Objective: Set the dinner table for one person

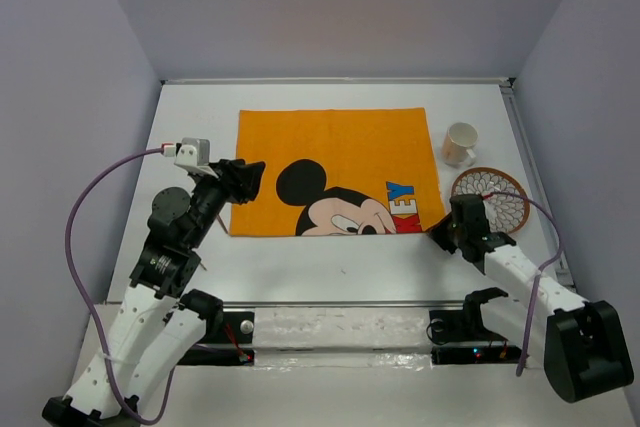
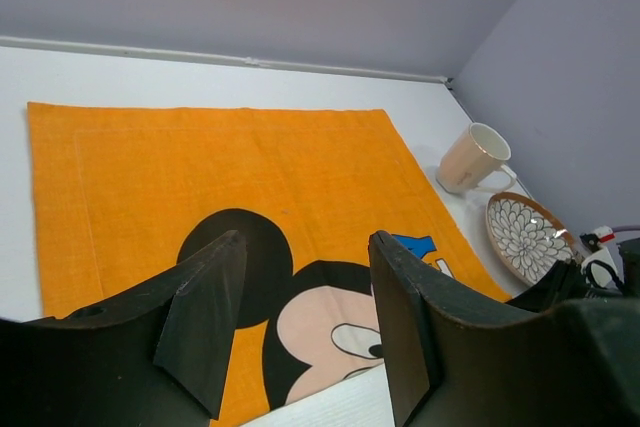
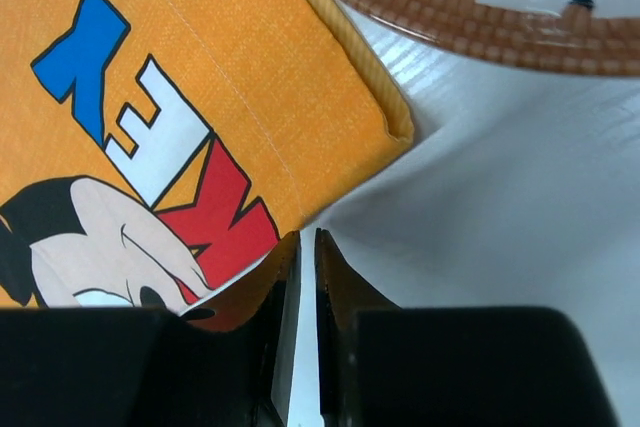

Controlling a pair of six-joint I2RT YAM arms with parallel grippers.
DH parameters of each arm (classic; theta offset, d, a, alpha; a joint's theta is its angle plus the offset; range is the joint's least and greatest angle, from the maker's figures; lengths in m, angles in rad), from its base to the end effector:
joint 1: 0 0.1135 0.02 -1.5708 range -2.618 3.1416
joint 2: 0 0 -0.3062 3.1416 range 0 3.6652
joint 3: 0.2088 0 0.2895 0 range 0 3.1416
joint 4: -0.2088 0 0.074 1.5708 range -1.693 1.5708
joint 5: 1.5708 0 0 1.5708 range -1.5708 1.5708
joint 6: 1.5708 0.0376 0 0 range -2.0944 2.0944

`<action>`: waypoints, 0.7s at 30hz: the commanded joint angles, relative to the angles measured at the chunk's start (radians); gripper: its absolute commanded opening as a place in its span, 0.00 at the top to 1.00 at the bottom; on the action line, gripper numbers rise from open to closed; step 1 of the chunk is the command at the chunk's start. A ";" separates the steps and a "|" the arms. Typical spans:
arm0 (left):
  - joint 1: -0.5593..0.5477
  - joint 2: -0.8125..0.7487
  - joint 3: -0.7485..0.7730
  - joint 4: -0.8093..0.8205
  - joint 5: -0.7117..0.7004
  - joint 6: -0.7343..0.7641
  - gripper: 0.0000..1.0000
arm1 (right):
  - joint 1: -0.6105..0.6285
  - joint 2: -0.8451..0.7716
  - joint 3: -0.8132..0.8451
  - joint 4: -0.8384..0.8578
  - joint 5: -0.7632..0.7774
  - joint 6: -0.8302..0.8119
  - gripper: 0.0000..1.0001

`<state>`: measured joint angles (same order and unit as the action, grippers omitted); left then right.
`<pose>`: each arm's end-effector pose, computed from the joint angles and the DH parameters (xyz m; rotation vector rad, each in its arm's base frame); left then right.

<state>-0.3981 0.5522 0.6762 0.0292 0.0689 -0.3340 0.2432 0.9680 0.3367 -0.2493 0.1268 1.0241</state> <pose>0.1309 -0.0579 0.3857 0.1046 1.4463 -0.6514 0.1771 0.0390 0.1612 0.9978 2.2753 0.4016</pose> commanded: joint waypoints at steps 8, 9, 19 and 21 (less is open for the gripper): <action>-0.018 -0.018 0.011 0.014 -0.011 0.023 0.37 | 0.005 -0.135 0.037 -0.157 -0.046 -0.087 0.26; -0.019 -0.020 0.011 0.014 -0.011 0.023 0.37 | 0.005 -0.135 0.054 -0.166 -0.052 -0.096 0.12; -0.064 -0.064 0.008 0.006 -0.018 0.026 0.37 | -0.015 -0.262 0.307 -0.416 0.452 -0.121 0.48; -0.077 -0.074 0.008 0.003 -0.024 0.030 0.36 | -0.030 -0.268 0.317 -0.452 0.583 -0.124 0.46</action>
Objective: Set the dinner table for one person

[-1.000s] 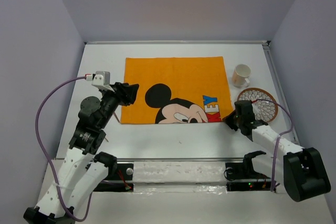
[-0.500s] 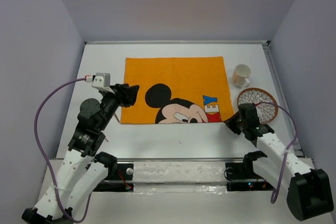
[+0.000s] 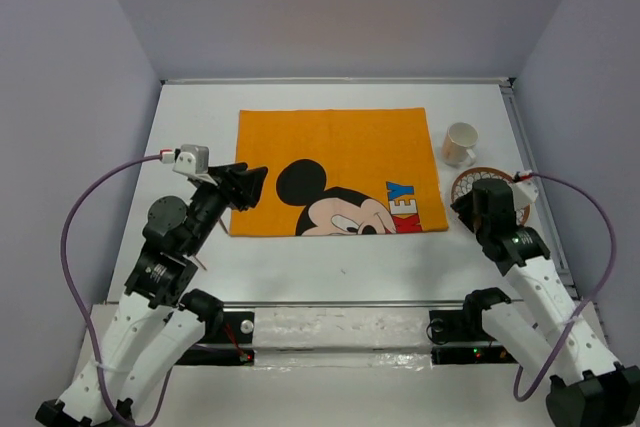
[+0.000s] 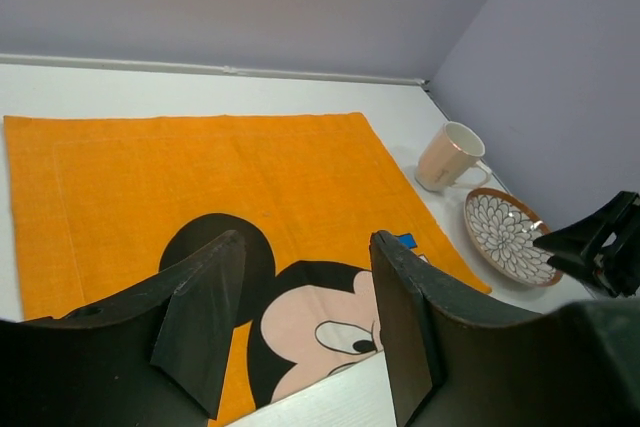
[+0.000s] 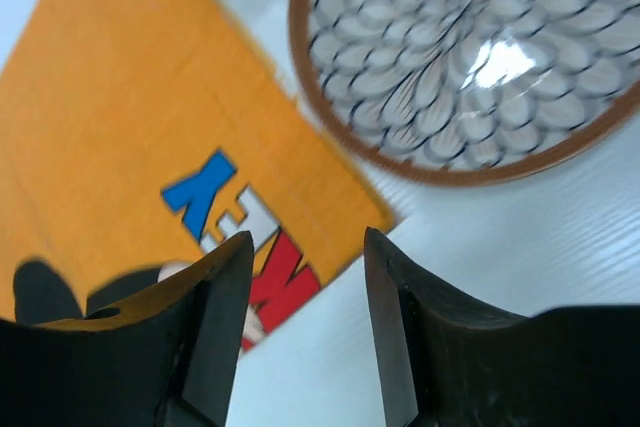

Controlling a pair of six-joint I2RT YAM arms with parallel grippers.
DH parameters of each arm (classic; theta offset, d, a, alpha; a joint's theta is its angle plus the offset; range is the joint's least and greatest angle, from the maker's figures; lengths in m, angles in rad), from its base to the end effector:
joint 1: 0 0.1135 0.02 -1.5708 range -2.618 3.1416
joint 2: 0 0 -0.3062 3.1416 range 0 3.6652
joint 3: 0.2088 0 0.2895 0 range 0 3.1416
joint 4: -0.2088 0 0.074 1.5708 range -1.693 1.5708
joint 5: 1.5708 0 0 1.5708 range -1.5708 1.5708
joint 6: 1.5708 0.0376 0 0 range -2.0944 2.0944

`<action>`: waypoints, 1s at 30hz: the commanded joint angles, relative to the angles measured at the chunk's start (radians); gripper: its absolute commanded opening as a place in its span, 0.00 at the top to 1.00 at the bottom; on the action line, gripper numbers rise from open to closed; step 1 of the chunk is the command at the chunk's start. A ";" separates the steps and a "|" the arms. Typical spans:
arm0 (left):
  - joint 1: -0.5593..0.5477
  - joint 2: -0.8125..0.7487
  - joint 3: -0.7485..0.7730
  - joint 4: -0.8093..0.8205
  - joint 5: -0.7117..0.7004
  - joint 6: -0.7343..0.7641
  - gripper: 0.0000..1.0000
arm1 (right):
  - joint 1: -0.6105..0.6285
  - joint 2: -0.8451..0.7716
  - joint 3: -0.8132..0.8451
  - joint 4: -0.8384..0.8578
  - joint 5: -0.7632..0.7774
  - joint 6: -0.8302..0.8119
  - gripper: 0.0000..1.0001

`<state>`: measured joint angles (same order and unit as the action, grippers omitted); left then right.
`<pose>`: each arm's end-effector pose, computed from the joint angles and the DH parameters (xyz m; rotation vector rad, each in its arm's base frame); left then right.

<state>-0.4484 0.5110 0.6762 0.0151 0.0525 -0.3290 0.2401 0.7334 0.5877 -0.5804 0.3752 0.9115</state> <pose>0.1182 -0.0591 0.3890 0.1297 1.4190 -0.6816 0.1615 0.0254 0.2644 0.9165 2.0479 0.1911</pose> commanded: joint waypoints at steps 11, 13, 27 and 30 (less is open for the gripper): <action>-0.137 -0.083 0.014 -0.012 -0.088 0.048 0.34 | -0.398 0.012 0.057 -0.122 0.394 -0.040 0.19; -0.154 -0.091 0.014 -0.014 -0.094 0.053 0.34 | -0.442 0.026 0.038 -0.075 0.341 -0.042 0.15; -0.200 -0.126 0.014 -0.014 -0.109 0.054 0.33 | -0.857 0.296 -0.100 0.270 -0.255 -0.154 0.13; -0.199 -0.117 0.014 -0.014 -0.111 0.054 0.33 | -0.857 0.336 -0.132 0.362 -0.317 -0.154 0.14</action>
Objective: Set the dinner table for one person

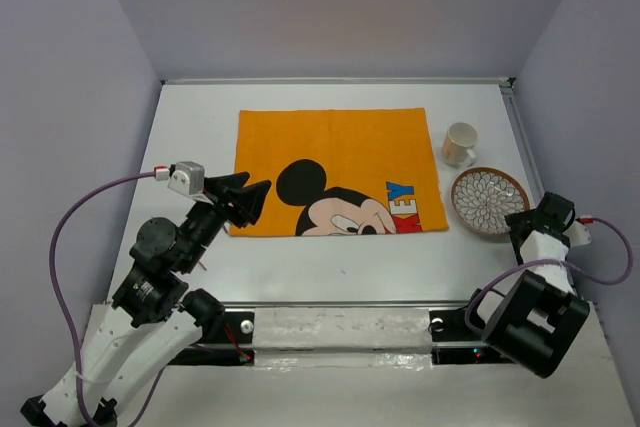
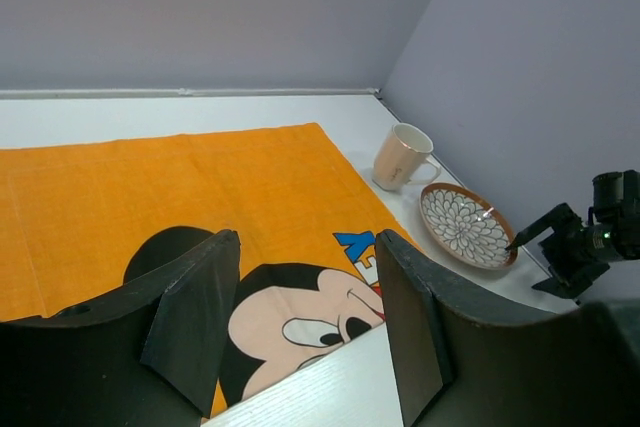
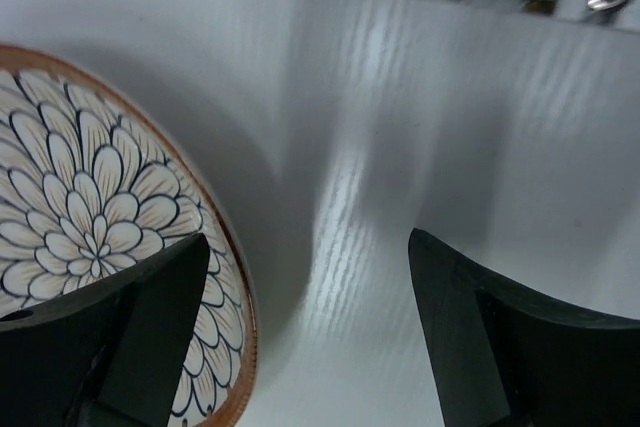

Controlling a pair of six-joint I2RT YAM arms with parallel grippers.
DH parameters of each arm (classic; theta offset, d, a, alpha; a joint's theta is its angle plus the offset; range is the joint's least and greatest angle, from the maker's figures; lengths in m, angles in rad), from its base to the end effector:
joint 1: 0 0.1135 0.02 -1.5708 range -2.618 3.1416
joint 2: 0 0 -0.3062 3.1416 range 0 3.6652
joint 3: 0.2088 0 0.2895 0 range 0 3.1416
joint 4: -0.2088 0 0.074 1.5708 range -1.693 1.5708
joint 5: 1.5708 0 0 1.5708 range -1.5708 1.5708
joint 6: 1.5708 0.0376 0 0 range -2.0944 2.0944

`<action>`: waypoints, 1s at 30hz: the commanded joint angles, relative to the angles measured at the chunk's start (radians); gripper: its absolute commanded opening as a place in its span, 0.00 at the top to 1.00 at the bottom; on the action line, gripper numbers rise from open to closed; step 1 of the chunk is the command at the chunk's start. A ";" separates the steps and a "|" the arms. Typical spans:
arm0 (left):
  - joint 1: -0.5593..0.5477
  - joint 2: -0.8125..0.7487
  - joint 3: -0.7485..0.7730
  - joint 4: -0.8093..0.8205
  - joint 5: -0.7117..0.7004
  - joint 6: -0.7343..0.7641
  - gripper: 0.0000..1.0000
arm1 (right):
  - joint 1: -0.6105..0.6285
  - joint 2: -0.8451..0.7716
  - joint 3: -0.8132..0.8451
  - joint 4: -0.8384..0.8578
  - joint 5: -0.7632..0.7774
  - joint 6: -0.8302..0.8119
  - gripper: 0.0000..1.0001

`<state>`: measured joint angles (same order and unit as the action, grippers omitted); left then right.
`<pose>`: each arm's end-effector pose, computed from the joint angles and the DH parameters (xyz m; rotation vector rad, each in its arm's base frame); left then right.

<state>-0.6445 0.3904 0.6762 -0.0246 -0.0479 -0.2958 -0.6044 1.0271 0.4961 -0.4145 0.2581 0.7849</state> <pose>0.0806 -0.0583 0.3963 0.1926 1.3360 -0.7672 0.1598 -0.1220 0.1944 1.6718 1.8435 -0.2489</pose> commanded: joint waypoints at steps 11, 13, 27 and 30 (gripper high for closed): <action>0.017 0.033 0.010 0.026 -0.004 0.021 0.33 | -0.012 0.113 -0.080 0.347 -0.281 0.008 0.67; 0.020 0.034 0.010 0.026 -0.004 0.021 0.33 | -0.012 0.142 -0.071 0.356 -0.284 0.017 0.78; 0.032 0.064 0.008 0.028 0.005 0.023 0.33 | -0.012 -0.354 0.047 0.065 -0.099 -0.049 1.00; 0.035 0.073 0.006 0.029 0.005 0.021 0.33 | -0.012 -0.407 0.148 0.008 -0.140 -0.055 1.00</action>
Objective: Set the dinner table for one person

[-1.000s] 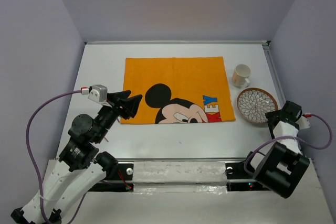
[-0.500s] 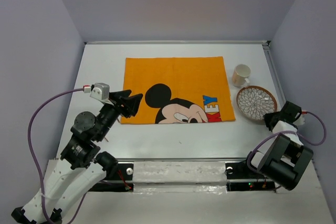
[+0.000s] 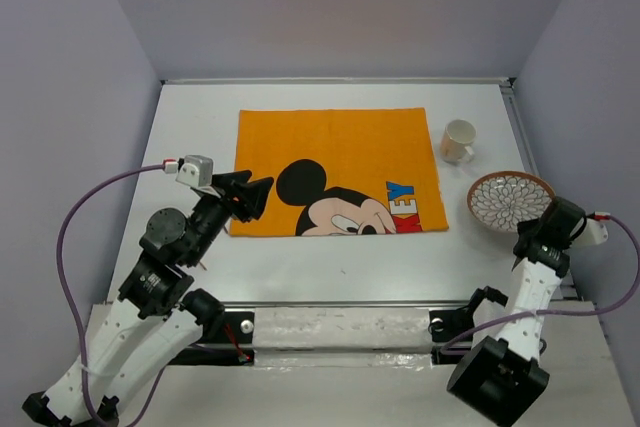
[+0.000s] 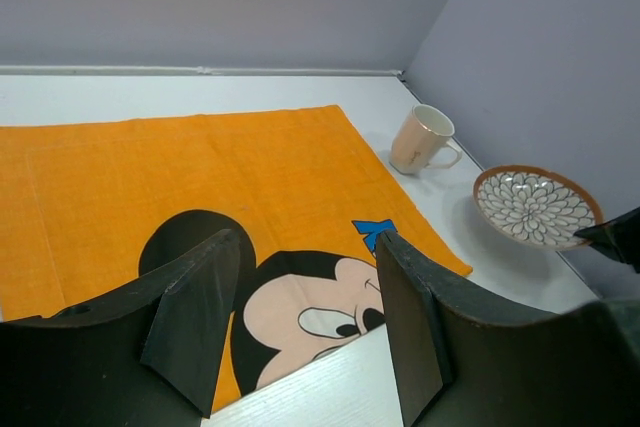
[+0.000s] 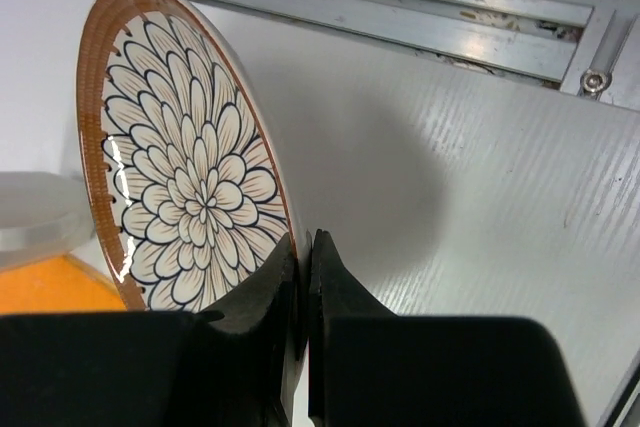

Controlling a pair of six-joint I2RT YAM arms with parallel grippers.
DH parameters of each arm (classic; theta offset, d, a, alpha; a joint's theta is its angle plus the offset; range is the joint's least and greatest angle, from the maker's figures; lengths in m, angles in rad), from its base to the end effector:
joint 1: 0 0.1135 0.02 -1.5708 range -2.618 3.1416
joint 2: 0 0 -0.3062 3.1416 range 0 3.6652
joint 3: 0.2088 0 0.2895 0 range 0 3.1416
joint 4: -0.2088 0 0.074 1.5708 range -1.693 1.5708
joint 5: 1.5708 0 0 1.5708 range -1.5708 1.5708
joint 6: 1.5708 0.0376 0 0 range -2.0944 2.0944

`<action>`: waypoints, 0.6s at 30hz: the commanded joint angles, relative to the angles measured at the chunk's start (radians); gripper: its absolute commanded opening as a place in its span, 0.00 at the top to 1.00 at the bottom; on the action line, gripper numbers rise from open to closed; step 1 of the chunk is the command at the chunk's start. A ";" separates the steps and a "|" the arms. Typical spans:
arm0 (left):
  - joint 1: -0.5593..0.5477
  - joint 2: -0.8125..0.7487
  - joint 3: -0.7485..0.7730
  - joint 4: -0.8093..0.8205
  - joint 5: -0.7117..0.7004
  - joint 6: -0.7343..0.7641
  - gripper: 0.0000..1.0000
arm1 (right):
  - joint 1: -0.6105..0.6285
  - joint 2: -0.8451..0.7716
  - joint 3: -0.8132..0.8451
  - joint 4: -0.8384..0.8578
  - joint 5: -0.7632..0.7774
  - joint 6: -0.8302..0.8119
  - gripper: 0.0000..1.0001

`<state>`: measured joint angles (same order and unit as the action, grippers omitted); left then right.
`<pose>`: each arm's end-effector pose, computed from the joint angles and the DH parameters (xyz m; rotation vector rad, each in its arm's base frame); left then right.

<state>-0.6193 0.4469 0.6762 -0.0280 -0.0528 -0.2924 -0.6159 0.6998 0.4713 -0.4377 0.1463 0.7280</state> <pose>0.0951 -0.0653 0.3909 0.1841 1.3956 -0.7252 0.1296 -0.0984 0.2363 1.4498 1.6951 -0.1024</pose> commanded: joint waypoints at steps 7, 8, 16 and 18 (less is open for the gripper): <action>0.047 0.026 0.008 0.034 0.010 0.021 0.34 | 0.034 -0.077 0.384 0.140 -0.386 0.060 1.00; 0.053 0.023 0.010 0.036 0.008 0.021 0.34 | 0.045 -0.066 0.404 0.167 -0.433 0.070 1.00; 0.138 0.036 0.008 0.045 0.010 0.019 0.29 | 0.436 0.142 0.520 0.372 -0.574 0.082 1.00; 0.164 0.039 0.008 0.048 0.013 0.024 0.17 | 0.626 0.263 0.541 0.393 -0.533 0.044 1.00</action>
<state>-0.4881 0.4713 0.6762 -0.0277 -0.0509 -0.2909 -0.2314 0.8295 0.9257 -0.2699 -0.2893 0.7780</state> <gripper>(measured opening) 0.732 0.076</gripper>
